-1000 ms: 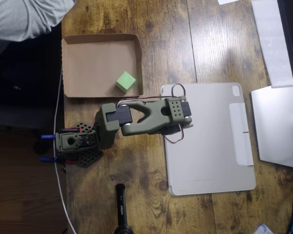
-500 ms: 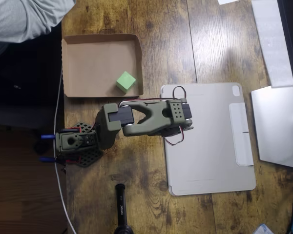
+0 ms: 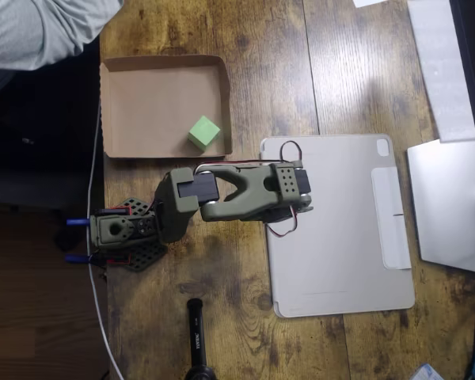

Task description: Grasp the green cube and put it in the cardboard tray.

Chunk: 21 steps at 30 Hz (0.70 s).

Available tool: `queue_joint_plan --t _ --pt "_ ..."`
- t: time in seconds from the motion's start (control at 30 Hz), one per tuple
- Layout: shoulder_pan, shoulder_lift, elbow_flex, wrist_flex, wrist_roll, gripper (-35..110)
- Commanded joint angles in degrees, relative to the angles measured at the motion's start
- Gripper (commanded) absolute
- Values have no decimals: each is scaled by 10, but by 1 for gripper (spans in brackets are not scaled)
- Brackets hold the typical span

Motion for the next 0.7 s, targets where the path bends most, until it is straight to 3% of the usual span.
queue_joint_plan --t 0.0,0.67 --pt "7 13 11 -4 13 0" --pt "19 35 11 4 1 0"
